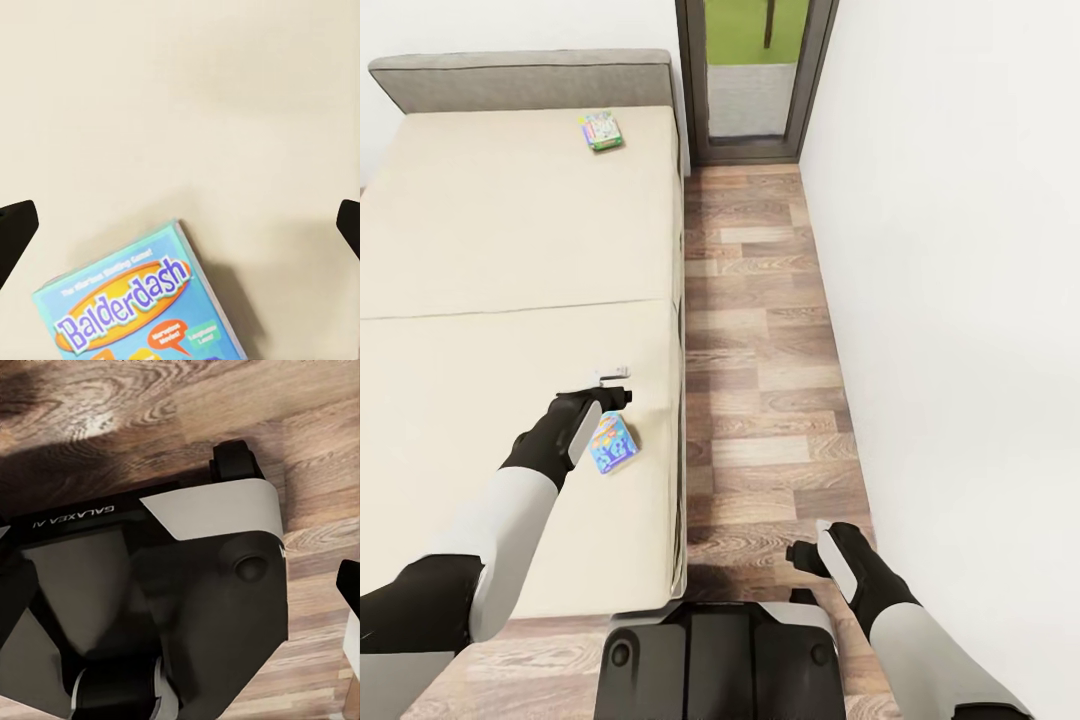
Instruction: Put all the toys in the child's room - the three board games (two on the bed and one on the table), the two jigsaw puzzles on the table, and the tennis ball on the table - inside the toy box on the table in the child's room.
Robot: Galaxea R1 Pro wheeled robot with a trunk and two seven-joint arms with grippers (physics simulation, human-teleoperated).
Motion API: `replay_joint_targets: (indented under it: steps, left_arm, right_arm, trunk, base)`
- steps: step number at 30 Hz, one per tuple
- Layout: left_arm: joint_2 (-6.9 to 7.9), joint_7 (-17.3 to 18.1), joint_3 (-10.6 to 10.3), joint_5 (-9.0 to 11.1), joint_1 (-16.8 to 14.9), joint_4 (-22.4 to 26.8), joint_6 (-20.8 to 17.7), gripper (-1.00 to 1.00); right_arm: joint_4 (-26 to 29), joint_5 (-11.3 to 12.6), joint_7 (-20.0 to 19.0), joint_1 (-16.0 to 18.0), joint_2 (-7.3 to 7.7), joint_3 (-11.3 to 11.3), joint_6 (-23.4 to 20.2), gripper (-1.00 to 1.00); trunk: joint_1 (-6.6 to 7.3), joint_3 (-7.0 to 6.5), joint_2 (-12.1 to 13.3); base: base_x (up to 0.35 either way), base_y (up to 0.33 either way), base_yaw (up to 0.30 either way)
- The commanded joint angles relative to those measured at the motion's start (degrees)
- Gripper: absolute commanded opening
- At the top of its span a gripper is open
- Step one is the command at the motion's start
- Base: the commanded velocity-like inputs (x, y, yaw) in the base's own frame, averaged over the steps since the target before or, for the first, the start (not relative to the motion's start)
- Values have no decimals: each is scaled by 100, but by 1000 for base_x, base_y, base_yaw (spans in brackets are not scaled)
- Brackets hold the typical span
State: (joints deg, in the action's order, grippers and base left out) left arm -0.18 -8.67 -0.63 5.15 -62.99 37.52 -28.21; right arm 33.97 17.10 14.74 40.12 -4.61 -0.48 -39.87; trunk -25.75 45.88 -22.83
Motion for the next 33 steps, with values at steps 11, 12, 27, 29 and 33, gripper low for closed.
replay_joint_targets:
  steps: [11, 12, 27, 29, 33]
  left_arm:
    - [7, -39, -7, 41, -2, 4, -11, 100]
    - [7, -39, -9, 41, -2, 3, -11, 100]
    - [-1, -36, -16, 49, -2, -16, -3, 100]
    - [-5, -37, -16, 46, -2, -16, -6, 100]
    - [-7, -38, -16, 47, -2, -16, -14, 100]
  right_arm:
    - [13, 14, 55, -4, -30, 21, 22, 100]
    - [13, 14, 55, -4, -30, 19, 22, 100]
    - [1406, 60, 62, -6, -29, 4, -689, 100]
    - [2009, 79, 63, -4, -30, 4, -1038, 100]
    - [2604, 94, 70, -53, -31, 1, -1360, 100]
  trunk:
    - [-3, 12, -9]
    - [-3, 12, -9]
    - [-3, 12, -9]
    - [-3, 12, -9]
    - [-3, 18, -9]
  base:
    - [0, 0, 0]
    - [0, 0, 0]
    - [0, 0, 0]
    - [0, 0, 0]
    - [0, 0, 0]
